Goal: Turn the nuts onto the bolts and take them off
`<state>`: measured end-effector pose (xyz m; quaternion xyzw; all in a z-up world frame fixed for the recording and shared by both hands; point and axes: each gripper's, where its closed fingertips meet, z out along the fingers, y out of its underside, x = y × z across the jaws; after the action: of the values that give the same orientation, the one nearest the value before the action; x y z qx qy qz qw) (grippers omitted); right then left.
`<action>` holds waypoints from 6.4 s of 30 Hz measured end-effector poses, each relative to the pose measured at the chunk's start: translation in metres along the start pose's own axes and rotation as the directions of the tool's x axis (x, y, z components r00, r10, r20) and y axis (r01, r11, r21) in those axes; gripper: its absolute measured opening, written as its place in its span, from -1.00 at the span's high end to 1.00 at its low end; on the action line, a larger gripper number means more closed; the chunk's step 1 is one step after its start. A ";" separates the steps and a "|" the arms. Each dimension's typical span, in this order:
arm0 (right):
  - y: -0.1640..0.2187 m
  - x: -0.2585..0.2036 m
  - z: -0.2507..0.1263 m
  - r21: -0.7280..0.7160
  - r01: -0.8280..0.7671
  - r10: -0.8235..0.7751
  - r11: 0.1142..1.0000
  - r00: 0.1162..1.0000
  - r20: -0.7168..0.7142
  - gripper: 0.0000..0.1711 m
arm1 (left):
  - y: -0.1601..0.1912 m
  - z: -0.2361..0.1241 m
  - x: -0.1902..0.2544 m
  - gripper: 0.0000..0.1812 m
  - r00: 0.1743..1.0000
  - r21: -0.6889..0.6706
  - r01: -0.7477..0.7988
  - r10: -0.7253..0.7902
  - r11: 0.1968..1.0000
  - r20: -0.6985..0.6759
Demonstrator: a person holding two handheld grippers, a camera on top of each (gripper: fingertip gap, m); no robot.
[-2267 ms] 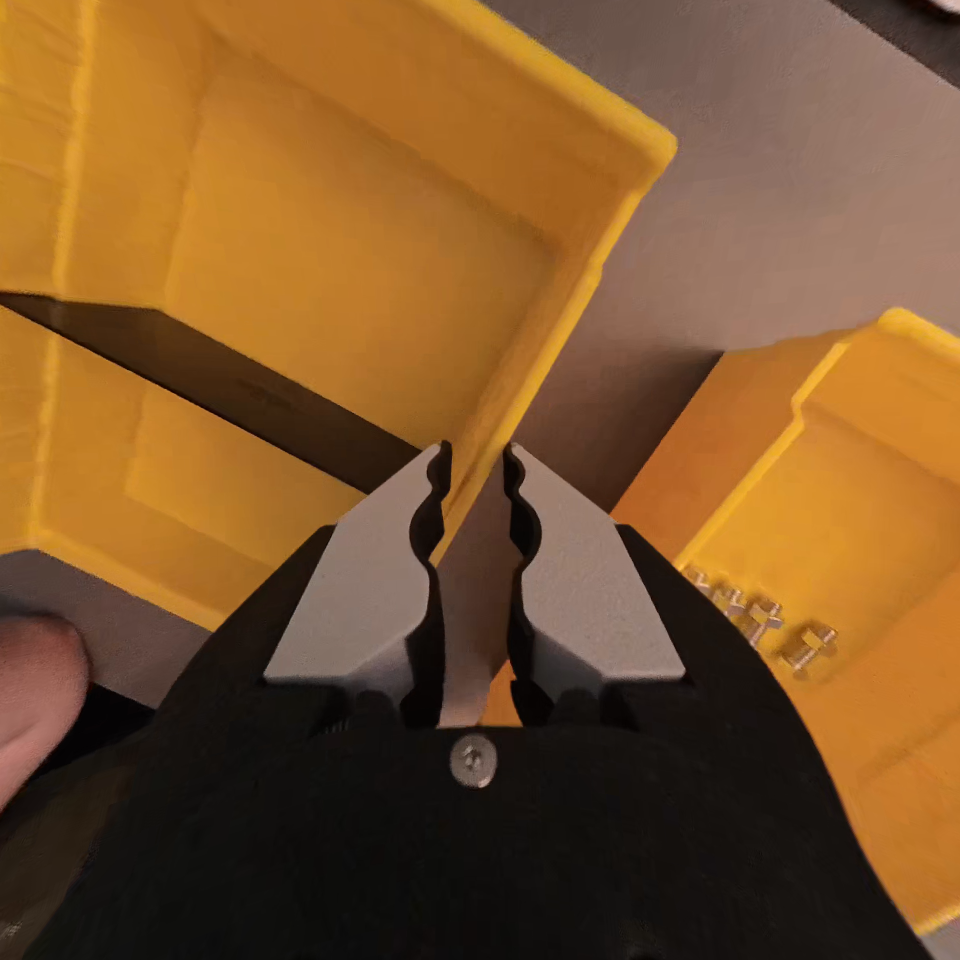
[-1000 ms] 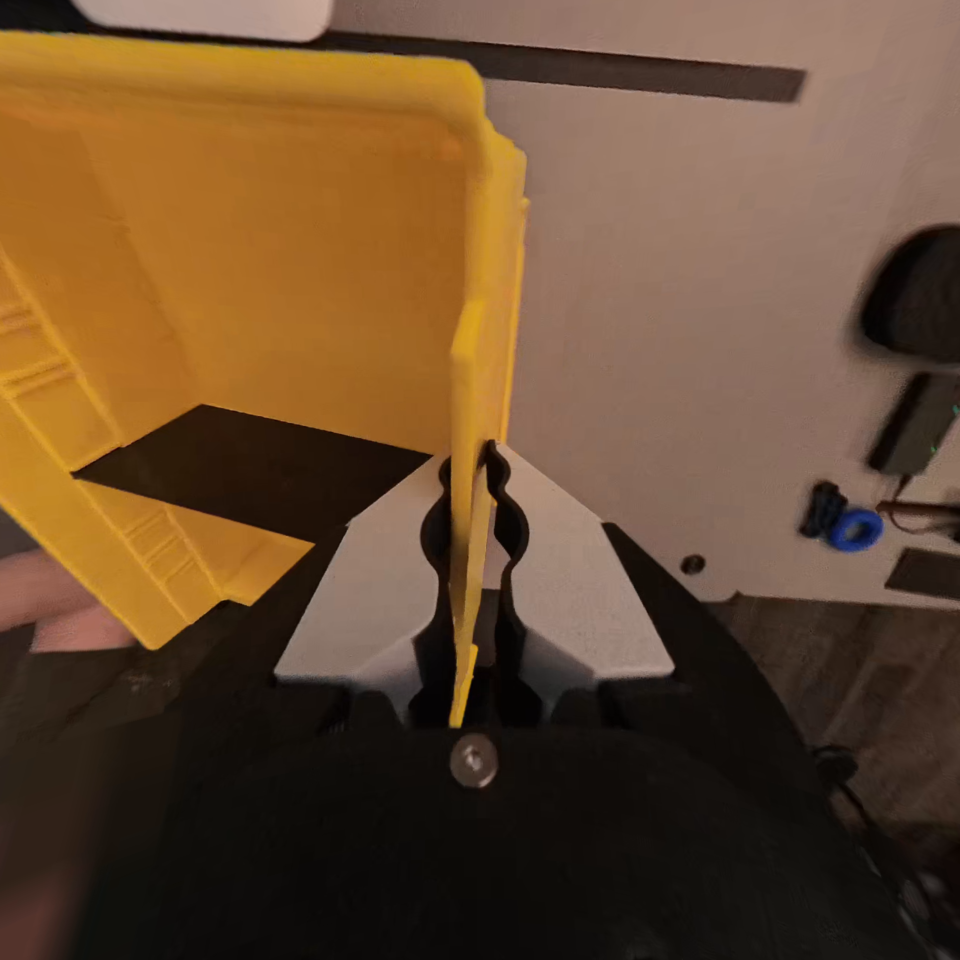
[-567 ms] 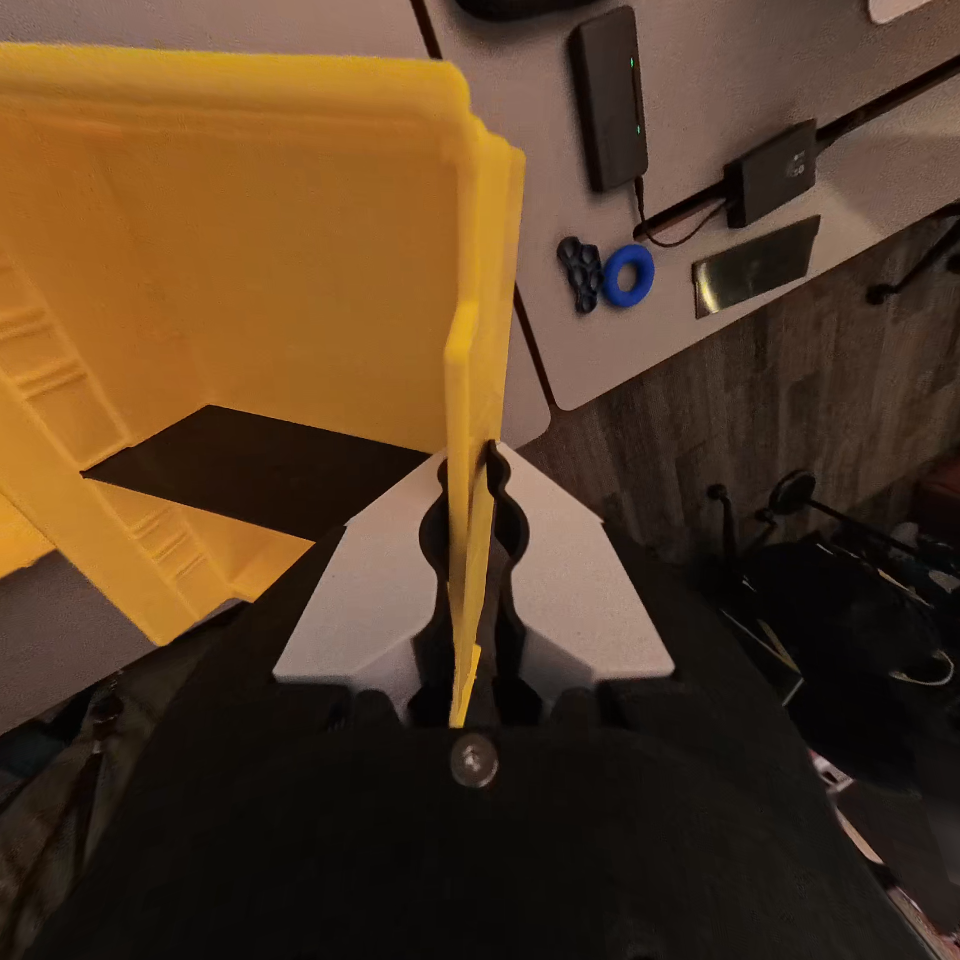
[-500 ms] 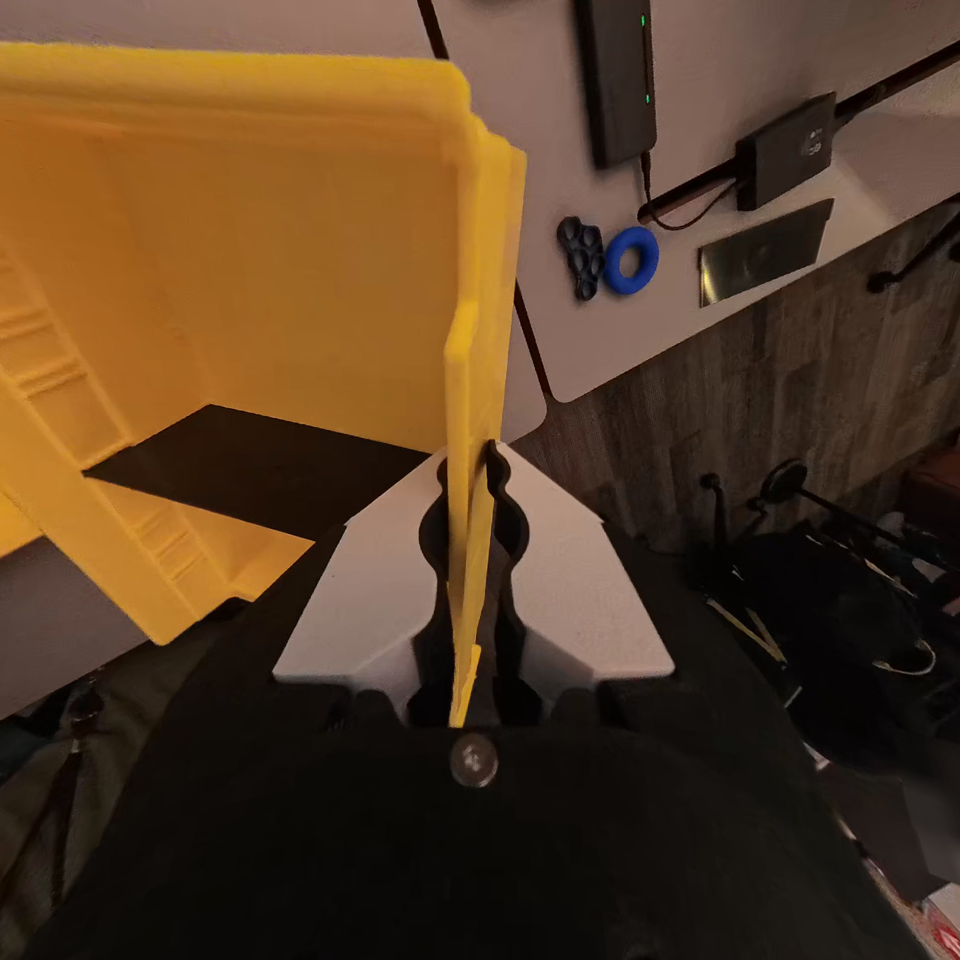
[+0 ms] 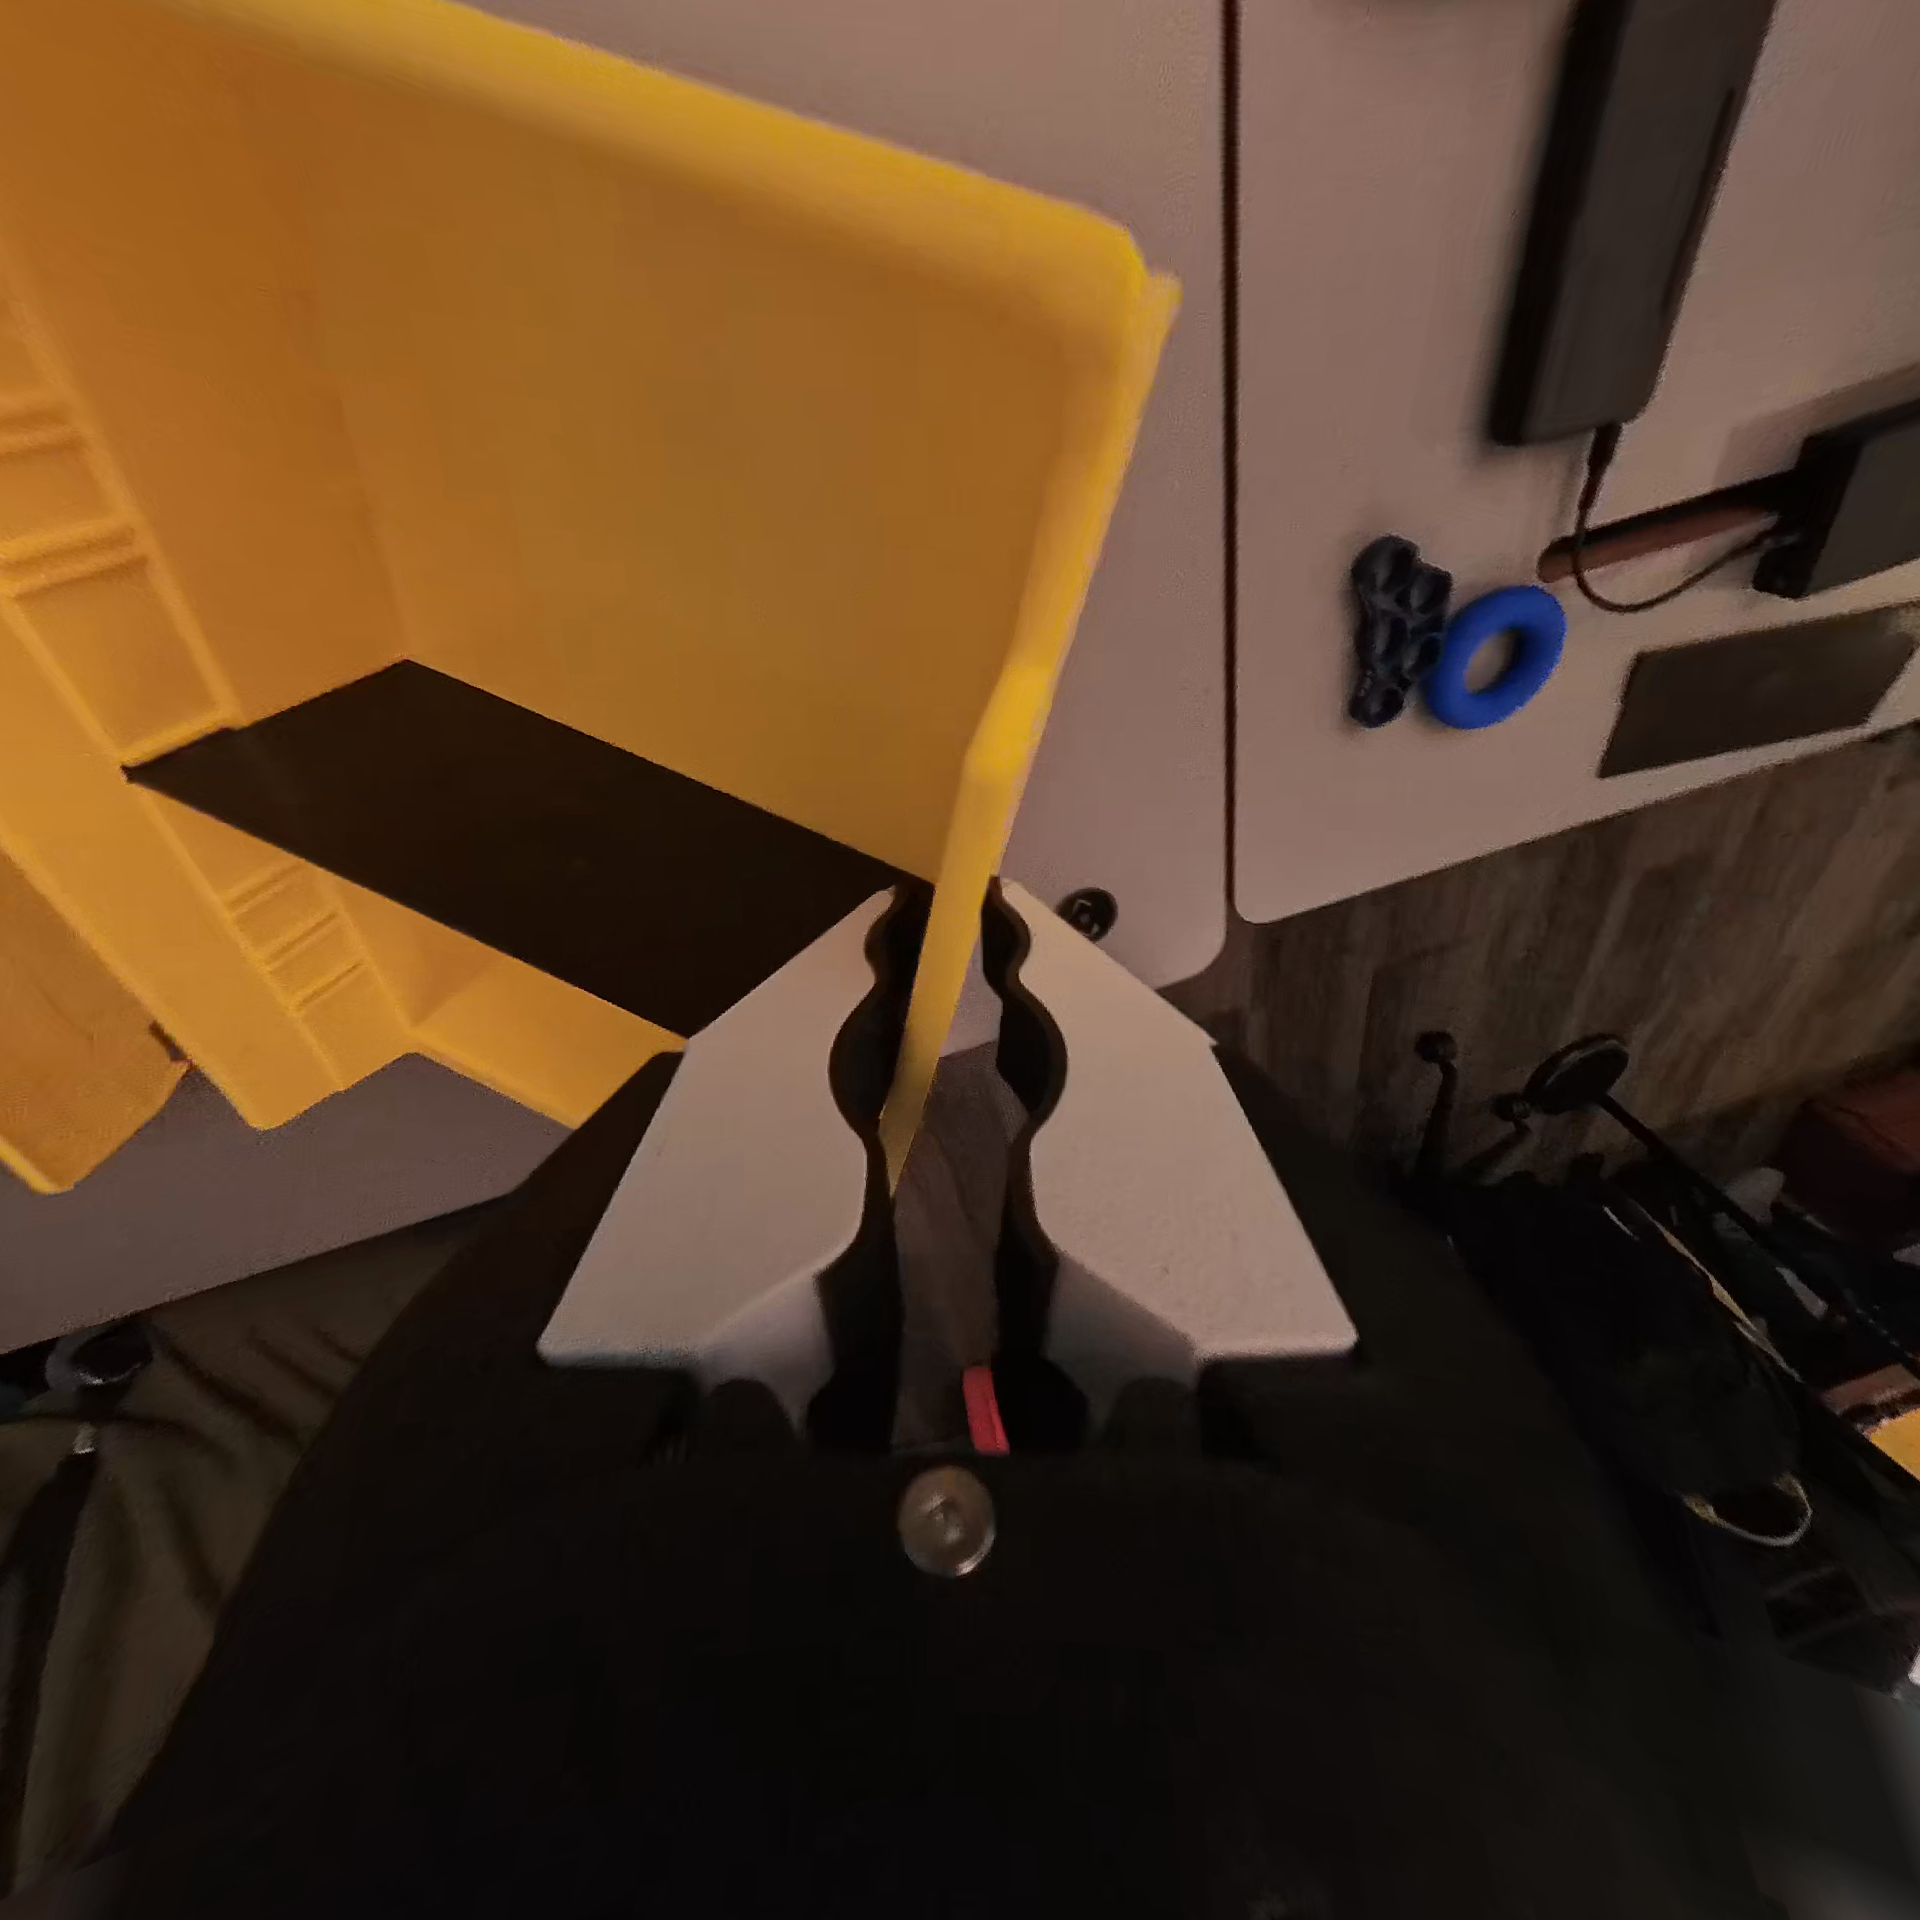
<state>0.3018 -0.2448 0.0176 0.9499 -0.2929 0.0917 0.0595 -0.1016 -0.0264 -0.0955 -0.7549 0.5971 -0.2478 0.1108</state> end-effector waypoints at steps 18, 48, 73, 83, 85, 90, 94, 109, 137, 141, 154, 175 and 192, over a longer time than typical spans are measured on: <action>-0.078 -0.096 0.094 0.054 0.187 -0.194 0.981 0.917 0.348 0.92 | 0.197 -0.174 -0.212 0.95 0.716 0.175 0.633 -0.656 0.754 0.239; -0.035 -0.119 0.075 0.504 0.134 -0.396 0.853 0.795 0.459 0.51 | 0.253 -0.208 -0.221 0.96 0.630 0.253 0.687 -0.731 0.682 0.261; -0.068 -0.163 0.113 0.256 -0.052 -0.083 0.965 0.868 0.490 0.92 | 0.242 -0.192 -0.200 0.95 0.726 0.066 0.578 -0.549 0.814 0.413; -0.042 -0.118 0.125 0.232 -0.077 -0.054 0.970 0.860 0.508 0.91 | 0.246 -0.191 -0.188 0.95 0.735 0.028 0.594 -0.557 0.804 0.386; -0.041 -0.118 0.125 0.241 -0.065 -0.070 0.968 0.855 0.513 0.91 | 0.250 -0.193 -0.187 0.95 0.725 0.028 0.606 -0.566 0.795 0.392; -0.038 -0.118 0.125 0.229 -0.047 -0.076 0.972 0.863 0.500 0.91 | 0.258 -0.198 -0.191 0.96 0.682 0.047 0.647 -0.606 0.761 0.409; -0.037 -0.122 0.124 0.221 -0.027 -0.088 0.975 0.864 0.496 0.92 | 0.259 -0.199 -0.192 0.95 0.683 0.035 0.643 -0.594 0.765 0.425; -0.046 -0.119 0.119 0.247 -0.058 -0.071 0.967 0.874 0.481 0.78 | 0.246 -0.243 -0.198 0.65 0.495 0.216 0.655 -0.628 0.724 0.601; 0.006 -0.155 -0.193 0.985 0.030 -0.389 -0.168 0.916 -0.095 0.51 | 0.208 -0.118 -0.211 0.84 0.590 -0.070 0.769 -0.663 0.636 0.461; 0.000 -0.165 -0.183 0.985 0.114 -0.381 -0.128 0.911 -0.154 0.52 | 0.210 -0.115 -0.210 0.87 0.609 -0.103 0.757 -0.641 0.645 0.467; -0.001 -0.178 -0.179 0.981 0.163 -0.405 -0.107 0.894 -0.193 0.53 | 0.215 -0.108 -0.204 0.83 0.623 -0.155 0.762 -0.647 0.629 0.439; -0.010 -0.186 -0.159 0.964 0.265 -0.418 -0.030 0.873 -0.253 0.53 | 0.220 -0.107 -0.207 0.92 0.638 -0.187 0.749 -0.614 0.636 0.466; -0.007 -0.191 -0.169 0.955 0.286 -0.395 -0.084 0.870 -0.295 0.55 | 0.216 -0.131 -0.200 0.93 0.687 -0.187 0.682 -0.530 0.707 0.497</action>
<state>0.1270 -0.1065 0.1425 0.7602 0.1025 0.2120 -0.6055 -0.3840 0.1254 -0.1322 -0.9522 0.3054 0.0055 0.0034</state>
